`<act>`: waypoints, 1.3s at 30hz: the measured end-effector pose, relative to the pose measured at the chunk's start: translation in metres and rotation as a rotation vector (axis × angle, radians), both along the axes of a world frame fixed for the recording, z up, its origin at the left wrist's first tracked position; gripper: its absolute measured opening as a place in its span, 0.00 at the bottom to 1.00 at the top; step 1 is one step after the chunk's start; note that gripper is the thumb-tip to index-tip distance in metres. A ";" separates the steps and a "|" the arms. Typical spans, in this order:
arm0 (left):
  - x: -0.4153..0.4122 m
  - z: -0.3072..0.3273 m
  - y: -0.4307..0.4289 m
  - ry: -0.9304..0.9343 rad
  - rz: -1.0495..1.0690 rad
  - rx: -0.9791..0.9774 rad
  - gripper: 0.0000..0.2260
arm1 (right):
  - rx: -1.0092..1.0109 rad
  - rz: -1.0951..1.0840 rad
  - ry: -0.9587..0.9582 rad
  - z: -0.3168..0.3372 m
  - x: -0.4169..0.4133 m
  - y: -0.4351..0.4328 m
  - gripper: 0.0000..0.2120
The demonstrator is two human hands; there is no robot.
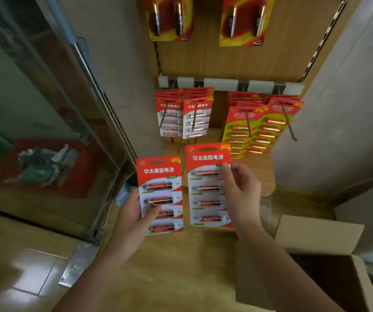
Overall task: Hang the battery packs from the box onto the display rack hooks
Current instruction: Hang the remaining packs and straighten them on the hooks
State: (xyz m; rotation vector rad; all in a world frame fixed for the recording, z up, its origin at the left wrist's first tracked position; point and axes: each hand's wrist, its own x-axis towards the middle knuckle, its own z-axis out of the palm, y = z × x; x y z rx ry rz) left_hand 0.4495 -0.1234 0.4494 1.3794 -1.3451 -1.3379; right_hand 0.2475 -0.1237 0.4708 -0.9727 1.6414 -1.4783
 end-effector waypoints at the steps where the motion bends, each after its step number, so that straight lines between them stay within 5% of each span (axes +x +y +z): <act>1: 0.006 -0.001 -0.009 -0.012 0.002 -0.006 0.15 | 0.006 -0.014 0.018 -0.001 0.007 -0.008 0.07; 20: 0.017 -0.014 -0.110 -0.046 -0.130 0.064 0.15 | 0.078 -0.171 0.163 -0.027 0.017 -0.124 0.07; 26: 0.016 -0.018 -0.114 -0.074 -0.163 0.071 0.14 | 0.172 -0.169 0.040 -0.032 0.010 -0.151 0.07; 29: 0.014 -0.022 -0.114 -0.045 -0.153 0.095 0.15 | 0.146 -0.286 0.005 -0.036 0.023 -0.110 0.17; 34: 0.017 -0.027 -0.120 0.020 -0.199 0.115 0.15 | 0.143 0.150 -0.046 -0.033 0.073 -0.069 0.12; 39: 0.026 -0.031 -0.121 0.031 -0.298 0.160 0.14 | 0.091 0.016 0.015 -0.024 0.092 -0.086 0.06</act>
